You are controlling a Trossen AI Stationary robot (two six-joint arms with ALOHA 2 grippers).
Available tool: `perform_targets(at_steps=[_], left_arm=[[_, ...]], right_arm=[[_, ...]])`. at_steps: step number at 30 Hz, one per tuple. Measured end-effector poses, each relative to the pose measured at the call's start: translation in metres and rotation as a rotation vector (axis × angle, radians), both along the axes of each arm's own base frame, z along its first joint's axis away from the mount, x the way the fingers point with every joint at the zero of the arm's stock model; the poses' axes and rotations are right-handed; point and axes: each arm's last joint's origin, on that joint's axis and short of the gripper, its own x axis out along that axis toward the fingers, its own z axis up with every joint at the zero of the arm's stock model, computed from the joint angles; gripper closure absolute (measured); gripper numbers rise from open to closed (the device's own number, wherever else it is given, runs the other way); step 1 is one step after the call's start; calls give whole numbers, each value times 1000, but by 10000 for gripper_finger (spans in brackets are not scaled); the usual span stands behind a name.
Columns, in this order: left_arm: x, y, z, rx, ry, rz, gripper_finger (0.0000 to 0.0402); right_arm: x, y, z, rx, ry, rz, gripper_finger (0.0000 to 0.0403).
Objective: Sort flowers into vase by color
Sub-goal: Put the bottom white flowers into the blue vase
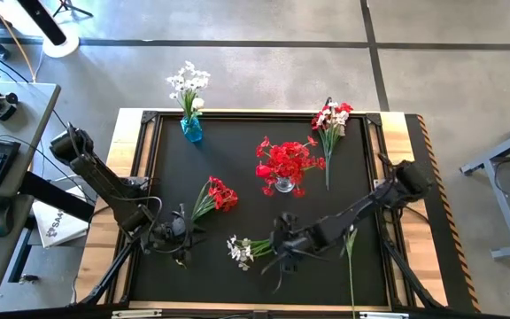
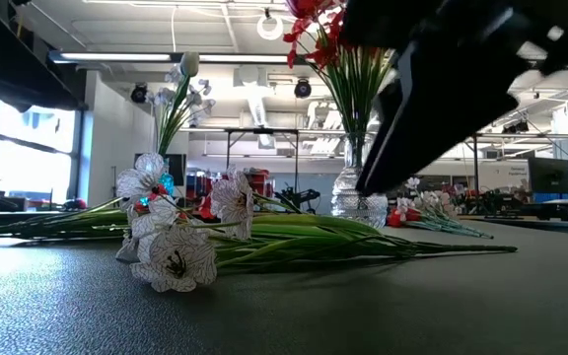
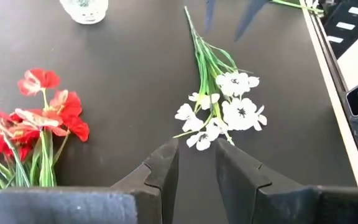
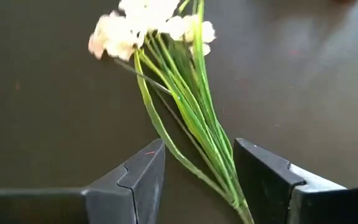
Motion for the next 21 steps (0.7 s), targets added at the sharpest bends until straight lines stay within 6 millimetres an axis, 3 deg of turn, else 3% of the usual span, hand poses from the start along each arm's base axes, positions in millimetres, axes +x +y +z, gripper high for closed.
perform_targets(at_steps=[5, 10, 21], left_arm=[[1, 1, 1, 34, -8, -10, 312], [3, 2, 1, 35, -11, 3, 312], [3, 2, 1, 38, -23, 13, 312]], right_arm=[[10, -19, -7, -12, 61, 134, 227], [17, -32, -9, 45, 90, 156, 261], [24, -35, -34, 24, 132, 218, 284]])
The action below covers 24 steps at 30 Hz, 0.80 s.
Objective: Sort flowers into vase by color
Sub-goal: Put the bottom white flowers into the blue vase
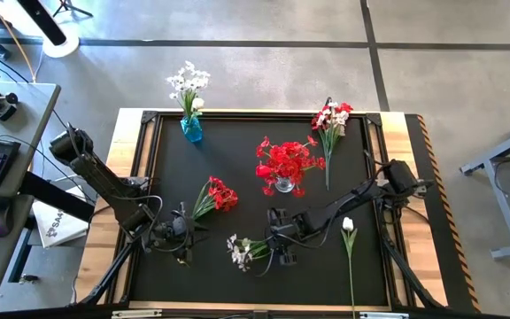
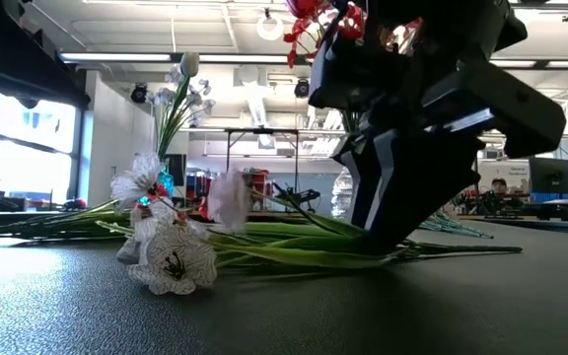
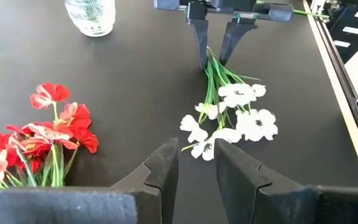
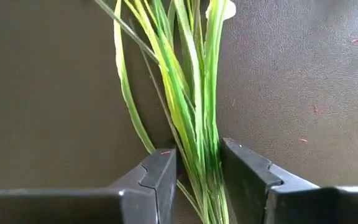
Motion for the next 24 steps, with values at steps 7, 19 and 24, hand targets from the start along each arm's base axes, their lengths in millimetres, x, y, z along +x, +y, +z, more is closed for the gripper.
perform_targets(at_steps=[7, 19, 24], left_arm=[[-1, 0, -1, -1, 14, -11, 312], [-41, 2, 9, -49, 356, -2, 312], [-52, -1, 7, -75, 373, 28, 312]], right_arm=[[1, -2, 1, 3, -9, -54, 360], [-4, 10, -6, 172, -385, -62, 396], [-5, 15, 14, 187, -625, -35, 399]])
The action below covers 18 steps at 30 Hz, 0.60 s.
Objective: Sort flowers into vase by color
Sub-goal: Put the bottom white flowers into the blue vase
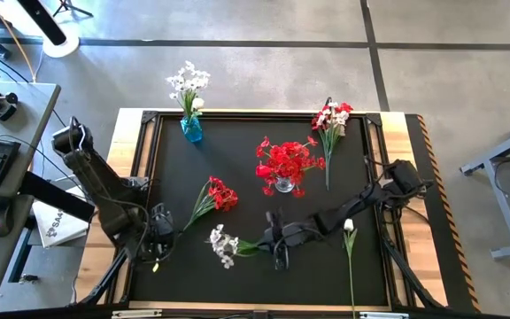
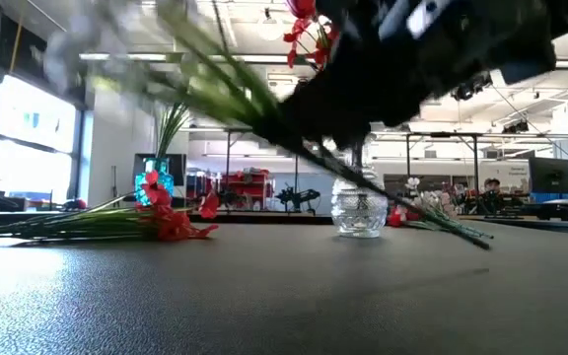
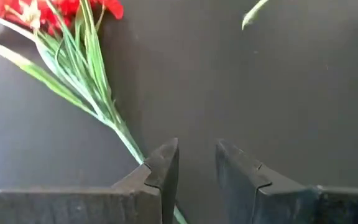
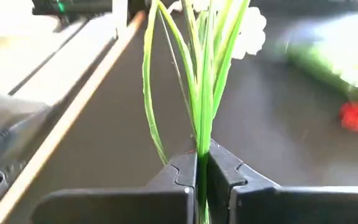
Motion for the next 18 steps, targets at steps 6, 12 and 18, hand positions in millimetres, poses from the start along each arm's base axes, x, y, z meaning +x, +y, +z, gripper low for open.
perform_targets(at_steps=[6, 12, 18], left_arm=[[3, -7, 1, 49, -177, -1, 312], [31, -28, -4, 195, -494, -259, 312], [75, -25, 7, 337, -727, -299, 302]], right_arm=[[0, 9, 58, -38, -325, -12, 398], [-5, 20, 97, -127, -701, 36, 400], [-6, 19, 103, -166, -771, 55, 400]])
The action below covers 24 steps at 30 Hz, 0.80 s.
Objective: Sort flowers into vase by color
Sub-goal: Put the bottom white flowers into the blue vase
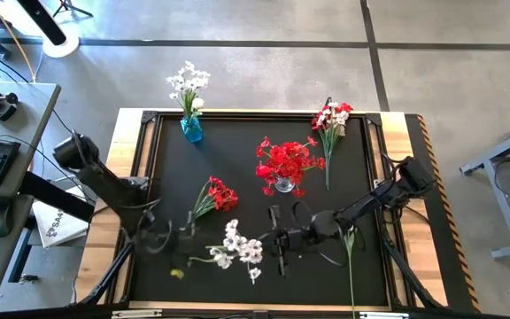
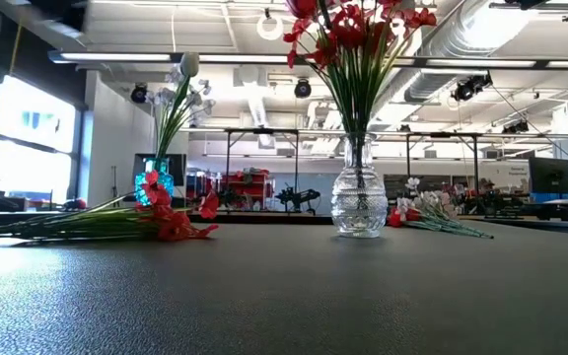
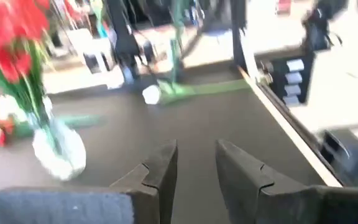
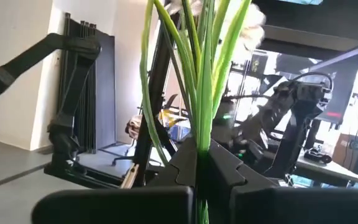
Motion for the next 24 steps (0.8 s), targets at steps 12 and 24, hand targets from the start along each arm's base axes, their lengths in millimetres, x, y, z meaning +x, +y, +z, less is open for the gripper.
perform_targets(at_steps=[12, 24], left_arm=[[77, 27, 22, 95, -144, -163, 210], [116, 15, 36, 152, -193, -169, 200]], right_arm=[[1, -2, 0, -38, -15, -19, 400], [0, -1, 1, -54, -27, -21, 400]])
